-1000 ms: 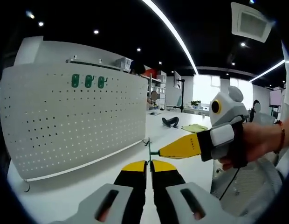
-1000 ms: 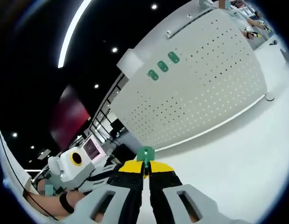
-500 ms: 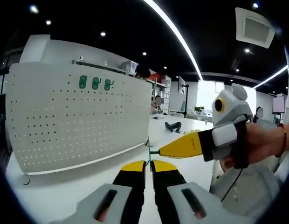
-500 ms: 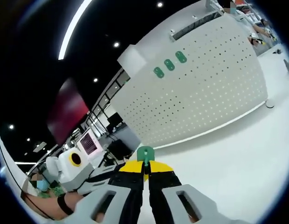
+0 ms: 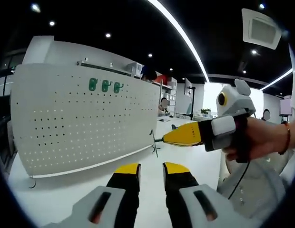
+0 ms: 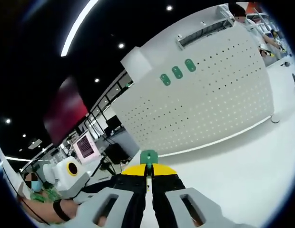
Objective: Insert the hook assembly into the mounting plate slot until the hook locks in place.
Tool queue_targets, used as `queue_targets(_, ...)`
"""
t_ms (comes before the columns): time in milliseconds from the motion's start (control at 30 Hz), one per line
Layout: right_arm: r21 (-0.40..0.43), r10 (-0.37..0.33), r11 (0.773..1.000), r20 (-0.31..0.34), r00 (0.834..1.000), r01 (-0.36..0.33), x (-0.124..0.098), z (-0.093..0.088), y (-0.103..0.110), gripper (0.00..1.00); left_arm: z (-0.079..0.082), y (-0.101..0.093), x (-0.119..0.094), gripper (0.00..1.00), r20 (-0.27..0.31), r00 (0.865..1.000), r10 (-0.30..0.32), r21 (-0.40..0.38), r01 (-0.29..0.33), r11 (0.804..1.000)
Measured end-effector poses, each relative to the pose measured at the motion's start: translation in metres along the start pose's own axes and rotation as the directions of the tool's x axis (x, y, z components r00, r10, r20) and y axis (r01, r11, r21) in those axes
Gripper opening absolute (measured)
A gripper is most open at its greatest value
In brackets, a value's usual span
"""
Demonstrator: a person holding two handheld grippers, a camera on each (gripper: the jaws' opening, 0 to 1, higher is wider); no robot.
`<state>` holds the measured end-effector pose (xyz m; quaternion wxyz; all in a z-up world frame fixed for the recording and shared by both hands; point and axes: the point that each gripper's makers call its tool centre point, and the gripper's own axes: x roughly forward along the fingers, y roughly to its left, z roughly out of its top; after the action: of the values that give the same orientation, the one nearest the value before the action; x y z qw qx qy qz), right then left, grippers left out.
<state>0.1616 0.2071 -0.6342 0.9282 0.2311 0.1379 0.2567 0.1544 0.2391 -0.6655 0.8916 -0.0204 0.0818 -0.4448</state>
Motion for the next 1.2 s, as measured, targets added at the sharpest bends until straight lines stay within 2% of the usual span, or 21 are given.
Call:
queue_targets(67,-0.036,-0.008,0.999,-0.004,1.000,0.008,0.003,0.002,0.001,0.01,0.000,0.001,-0.003,0.23,0.000,1.000,0.001,0.000,-0.001,1.000)
queue_targets(433,-0.094,-0.007,0.996,0.005,1.000,0.008,0.014,0.016,0.006,0.01,0.012,0.003,-0.024,0.30,0.013,1.000,0.024,0.028,-0.024,0.999)
queue_targets(633,-0.125,-0.028,0.992,0.036,0.999,0.033,0.020,0.025,0.009,0.01,0.017,0.005,-0.037,0.35,0.026,0.999,0.038,0.024,-0.039,0.999)
queue_targets(1033,-0.194,-0.050,0.979,0.071,0.996,0.063,0.036,0.039,0.014,0.01,0.010,0.013,-0.063,0.42,0.020,0.996,0.082,0.011,-0.083,0.997)
queue_targets(1200,-0.255,-0.053,0.964,0.090,0.995,0.075,0.042,0.045,0.017,0.01,0.009,0.014,-0.072,0.45,0.021,0.996,0.091,0.014,-0.091,0.996)
